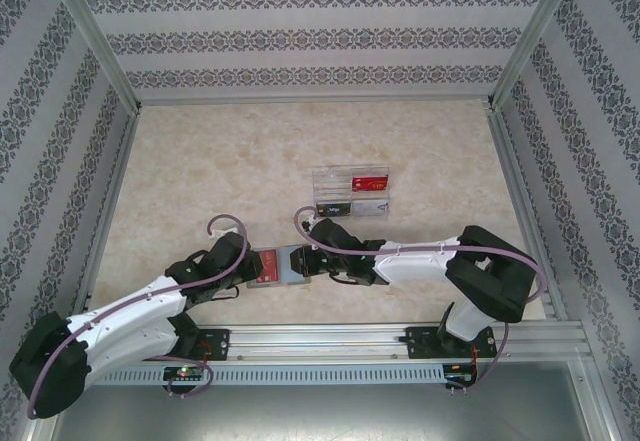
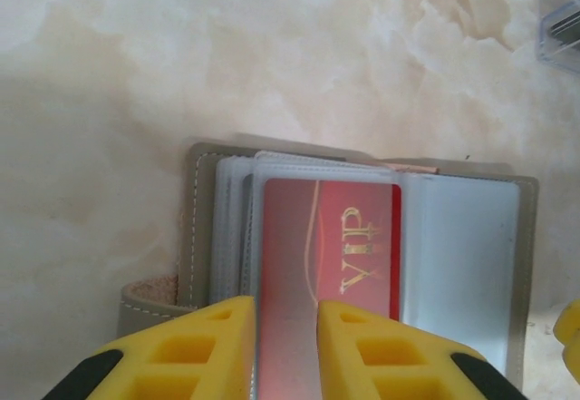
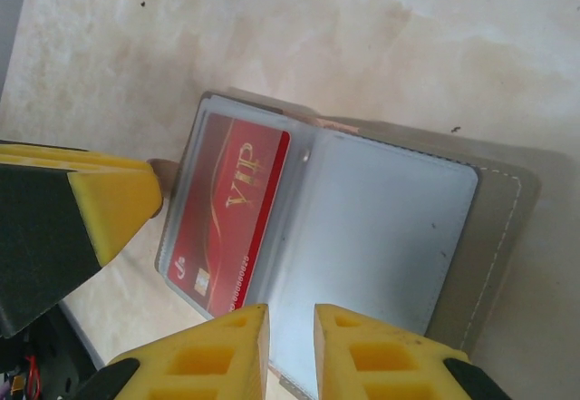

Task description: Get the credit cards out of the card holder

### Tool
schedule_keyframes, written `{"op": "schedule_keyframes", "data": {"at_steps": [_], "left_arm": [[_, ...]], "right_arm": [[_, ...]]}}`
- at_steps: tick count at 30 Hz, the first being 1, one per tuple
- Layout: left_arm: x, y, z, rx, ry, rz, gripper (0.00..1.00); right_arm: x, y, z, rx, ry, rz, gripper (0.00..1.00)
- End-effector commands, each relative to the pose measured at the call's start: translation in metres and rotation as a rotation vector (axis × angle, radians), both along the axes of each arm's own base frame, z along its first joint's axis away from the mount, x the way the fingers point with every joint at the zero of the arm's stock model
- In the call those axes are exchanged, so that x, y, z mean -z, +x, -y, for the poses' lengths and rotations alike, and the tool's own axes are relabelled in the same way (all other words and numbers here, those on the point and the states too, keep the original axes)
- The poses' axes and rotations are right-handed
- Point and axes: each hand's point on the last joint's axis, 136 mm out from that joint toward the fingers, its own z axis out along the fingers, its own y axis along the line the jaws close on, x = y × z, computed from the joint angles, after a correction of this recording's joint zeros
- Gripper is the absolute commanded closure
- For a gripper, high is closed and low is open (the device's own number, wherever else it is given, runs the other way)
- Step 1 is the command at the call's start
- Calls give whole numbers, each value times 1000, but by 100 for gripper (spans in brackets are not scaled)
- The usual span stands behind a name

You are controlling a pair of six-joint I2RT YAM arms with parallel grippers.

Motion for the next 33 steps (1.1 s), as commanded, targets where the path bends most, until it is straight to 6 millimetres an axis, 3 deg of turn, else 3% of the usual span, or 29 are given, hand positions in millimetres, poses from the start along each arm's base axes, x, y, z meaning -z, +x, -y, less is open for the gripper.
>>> {"op": "schedule_keyframes", "data": {"at_steps": [1, 8, 33], "left_arm": [[10, -2, 2, 29, -4, -13, 78], [19, -4, 3, 30, 1, -42, 84], [29, -5, 12, 40, -33, -70, 84]], "right_arm": [[-6, -3, -11, -25, 22, -1, 78], [-3, -3, -10, -20, 18, -6, 78], [15, -1, -30, -18, 132, -139, 78]]}}
